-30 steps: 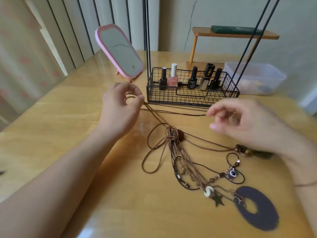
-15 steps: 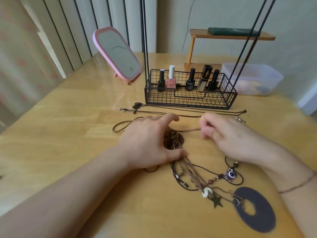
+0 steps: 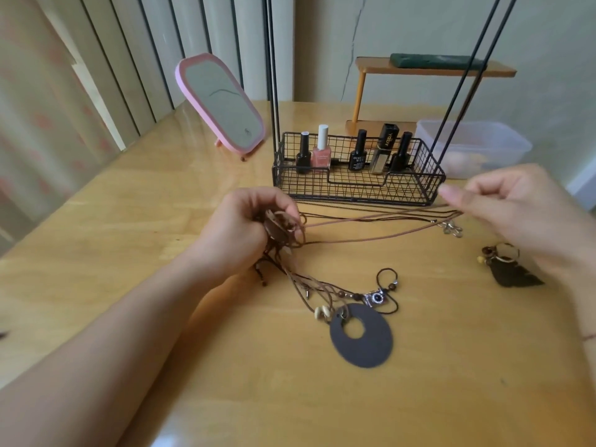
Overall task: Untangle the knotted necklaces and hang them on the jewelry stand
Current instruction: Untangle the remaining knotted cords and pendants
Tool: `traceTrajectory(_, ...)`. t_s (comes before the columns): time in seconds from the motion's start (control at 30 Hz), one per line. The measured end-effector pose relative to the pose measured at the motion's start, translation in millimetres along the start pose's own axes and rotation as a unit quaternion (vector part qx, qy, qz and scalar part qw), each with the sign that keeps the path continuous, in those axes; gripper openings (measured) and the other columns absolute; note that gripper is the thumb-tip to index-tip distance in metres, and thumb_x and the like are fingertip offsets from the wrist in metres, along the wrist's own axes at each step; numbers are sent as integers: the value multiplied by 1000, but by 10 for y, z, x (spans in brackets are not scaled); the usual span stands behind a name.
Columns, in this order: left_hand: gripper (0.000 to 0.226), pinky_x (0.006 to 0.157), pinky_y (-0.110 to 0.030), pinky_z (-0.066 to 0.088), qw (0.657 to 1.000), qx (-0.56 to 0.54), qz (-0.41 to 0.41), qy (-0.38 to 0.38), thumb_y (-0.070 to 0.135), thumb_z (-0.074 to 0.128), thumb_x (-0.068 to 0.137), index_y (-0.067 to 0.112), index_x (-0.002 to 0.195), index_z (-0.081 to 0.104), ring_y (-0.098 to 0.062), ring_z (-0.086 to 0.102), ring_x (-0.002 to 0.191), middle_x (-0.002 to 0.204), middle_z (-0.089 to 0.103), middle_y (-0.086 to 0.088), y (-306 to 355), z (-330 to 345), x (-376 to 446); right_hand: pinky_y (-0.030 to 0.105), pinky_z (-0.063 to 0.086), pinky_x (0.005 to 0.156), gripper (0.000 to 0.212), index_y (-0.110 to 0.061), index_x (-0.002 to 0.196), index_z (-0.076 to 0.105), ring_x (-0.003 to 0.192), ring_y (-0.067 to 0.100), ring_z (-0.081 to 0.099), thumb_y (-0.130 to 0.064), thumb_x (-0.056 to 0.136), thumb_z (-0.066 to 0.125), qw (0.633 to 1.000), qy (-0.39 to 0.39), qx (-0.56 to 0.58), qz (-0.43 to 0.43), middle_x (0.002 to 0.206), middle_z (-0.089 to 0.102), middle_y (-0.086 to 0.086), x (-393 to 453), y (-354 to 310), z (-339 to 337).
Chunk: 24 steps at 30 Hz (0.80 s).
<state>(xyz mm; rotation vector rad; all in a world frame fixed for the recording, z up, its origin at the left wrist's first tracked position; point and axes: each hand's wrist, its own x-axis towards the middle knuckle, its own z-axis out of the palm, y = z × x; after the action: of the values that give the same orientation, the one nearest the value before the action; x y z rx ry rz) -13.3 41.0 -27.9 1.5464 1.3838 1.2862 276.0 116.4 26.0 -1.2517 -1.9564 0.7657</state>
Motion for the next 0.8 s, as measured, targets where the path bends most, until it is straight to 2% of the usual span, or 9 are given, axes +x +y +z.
traceTrajectory(0.13,51,54,-26,57,989,-117,-65,65,-36,28,74,4,74,59,-18,72,69,77,75,-10,12,-35,47,16,21,38,63,-15,51,45,41,11,19,-71,63,73,987,59,147,19,42,25,-11,12,-4,-98)
traceTrajectory(0.27,48,52,-28,55,978,-136,-110,112,-32,31,78,8,71,57,-14,64,58,63,67,-3,3,-52,63,17,17,36,55,-15,54,43,36,10,19,-58,75,69,962,170,213,15,41,24,-9,106,96,-181)
traceTrajectory(0.33,47,41,-21,43,978,-122,-119,120,-30,33,78,10,68,56,-14,53,50,57,59,-2,-4,-58,66,19,17,34,50,-19,55,37,33,9,20,-52,75,68,956,196,219,4,41,23,-7,156,167,-234)
traceTrajectory(0.43,48,38,-15,25,976,-102,-144,130,-25,30,78,13,66,58,-12,43,45,58,59,-1,-9,-100,89,20,24,38,45,-21,58,37,35,7,29,-48,64,73,959,205,197,10,43,32,-8,198,310,-356)
traceTrajectory(0.53,46,38,-15,28,973,-40,-167,153,-20,32,77,15,73,62,-11,48,50,65,68,0,6,-231,112,20,19,39,42,-17,48,39,36,7,24,-39,53,74,982,131,137,-25,41,27,-10,179,332,-358)
traceTrajectory(0.6,43,39,-15,30,971,25,-159,176,-18,35,75,15,75,63,-10,48,54,67,69,1,21,-322,112,19,18,38,45,-11,47,38,38,10,20,-34,67,71,993,45,91,-59,41,24,-8,125,288,-323)
traceTrajectory(0.7,37,43,-19,34,961,119,-135,210,-10,40,76,17,78,65,-12,47,56,79,69,-1,-17,-358,112,11,24,35,52,-2,55,49,36,4,25,-42,81,71,984,-132,120,-28,42,32,-9,78,228,-336)
traceTrajectory(0.73,34,47,-21,35,957,164,-129,203,-5,43,77,20,83,66,-13,51,60,86,70,1,-39,-350,116,9,25,36,43,-7,56,57,35,2,27,-38,83,73,973,-179,140,-28,43,36,-10,69,220,-323)
traceTrajectory(0.8,32,63,-27,40,946,261,-103,164,12,49,75,27,99,63,-19,57,83,101,66,6,-31,-305,85,12,28,41,23,-15,63,66,39,6,29,-28,82,69,963,-200,166,-67,47,40,-9,53,227,-274)
